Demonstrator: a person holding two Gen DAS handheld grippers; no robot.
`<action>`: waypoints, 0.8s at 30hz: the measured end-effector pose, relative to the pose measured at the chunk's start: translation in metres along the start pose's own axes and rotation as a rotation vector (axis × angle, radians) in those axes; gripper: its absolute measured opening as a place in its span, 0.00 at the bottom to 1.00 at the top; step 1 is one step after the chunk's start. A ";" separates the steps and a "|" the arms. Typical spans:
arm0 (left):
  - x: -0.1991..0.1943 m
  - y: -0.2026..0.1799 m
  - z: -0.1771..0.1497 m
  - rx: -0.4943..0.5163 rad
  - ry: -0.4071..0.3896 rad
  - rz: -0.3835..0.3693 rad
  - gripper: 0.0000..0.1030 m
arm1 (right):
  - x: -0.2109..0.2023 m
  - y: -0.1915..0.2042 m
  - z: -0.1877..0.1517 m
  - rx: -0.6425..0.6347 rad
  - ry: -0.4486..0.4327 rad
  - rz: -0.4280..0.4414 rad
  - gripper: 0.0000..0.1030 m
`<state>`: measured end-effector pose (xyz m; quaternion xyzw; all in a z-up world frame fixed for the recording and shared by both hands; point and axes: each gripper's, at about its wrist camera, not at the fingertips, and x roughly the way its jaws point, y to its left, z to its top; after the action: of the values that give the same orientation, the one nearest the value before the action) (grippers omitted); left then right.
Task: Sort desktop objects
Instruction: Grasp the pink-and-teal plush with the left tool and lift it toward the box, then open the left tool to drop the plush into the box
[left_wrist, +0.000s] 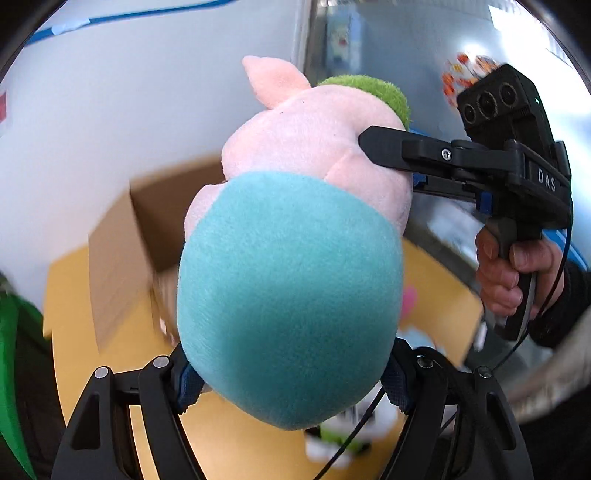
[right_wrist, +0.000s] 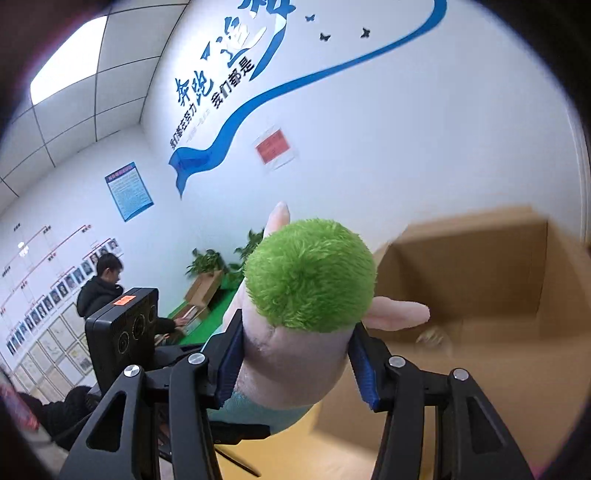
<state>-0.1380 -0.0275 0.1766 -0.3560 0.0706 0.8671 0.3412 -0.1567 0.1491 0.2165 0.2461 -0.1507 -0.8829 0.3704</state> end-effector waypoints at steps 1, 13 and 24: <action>0.014 0.004 0.027 -0.016 -0.013 0.008 0.79 | 0.008 -0.015 0.023 -0.001 0.012 -0.004 0.49; 0.200 0.134 0.184 -0.428 0.145 -0.001 0.79 | 0.203 -0.214 0.155 0.193 0.326 -0.016 0.49; 0.366 0.235 0.143 -0.797 0.479 -0.015 0.79 | 0.370 -0.344 0.049 0.466 0.622 -0.075 0.49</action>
<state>-0.5578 0.0445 0.0100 -0.6501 -0.1940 0.7174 0.1581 -0.6066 0.1176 -0.0161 0.5850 -0.2186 -0.7211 0.3000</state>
